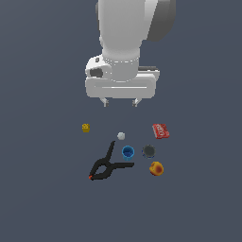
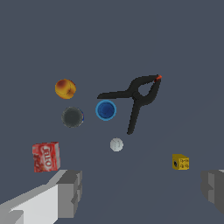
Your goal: Pick up a designated object from a clutter of objects.
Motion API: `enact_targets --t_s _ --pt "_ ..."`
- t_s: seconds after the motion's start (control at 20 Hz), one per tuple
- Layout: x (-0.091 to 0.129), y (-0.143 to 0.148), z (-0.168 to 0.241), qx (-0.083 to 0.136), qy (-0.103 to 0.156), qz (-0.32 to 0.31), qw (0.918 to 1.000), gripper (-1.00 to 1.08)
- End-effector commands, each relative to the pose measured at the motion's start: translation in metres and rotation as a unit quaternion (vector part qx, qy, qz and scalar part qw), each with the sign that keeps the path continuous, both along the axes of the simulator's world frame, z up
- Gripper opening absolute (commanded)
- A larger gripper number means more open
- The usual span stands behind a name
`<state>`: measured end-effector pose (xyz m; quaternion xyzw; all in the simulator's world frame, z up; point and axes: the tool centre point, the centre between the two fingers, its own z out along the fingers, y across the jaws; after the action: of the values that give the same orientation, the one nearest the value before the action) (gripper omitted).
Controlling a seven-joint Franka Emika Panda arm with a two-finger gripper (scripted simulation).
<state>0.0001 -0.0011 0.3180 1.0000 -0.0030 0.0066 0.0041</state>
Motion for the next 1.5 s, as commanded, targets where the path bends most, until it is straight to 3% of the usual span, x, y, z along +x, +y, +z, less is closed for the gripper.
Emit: enact_targets --t_s 0.0,0.4,0.75,1.1,1.45 --pt "0.0 0.0 0.0 0.0 0.0 0.0 1.0 1.0" --pt "-0.003 -0.027 -0.005 0.01 0.009 -0.027 0.9995 1.0" --pt "0.0 -0.025 -0.01 0.009 0.009 -0.024 0.9996 1.0" --pt "0.014 -0.006 -0.04 0.002 0.009 0.001 1.0 1.0" --pt "0.033 0.033 -0.099 -0.005 0.009 0.05 0.9987 1.0"
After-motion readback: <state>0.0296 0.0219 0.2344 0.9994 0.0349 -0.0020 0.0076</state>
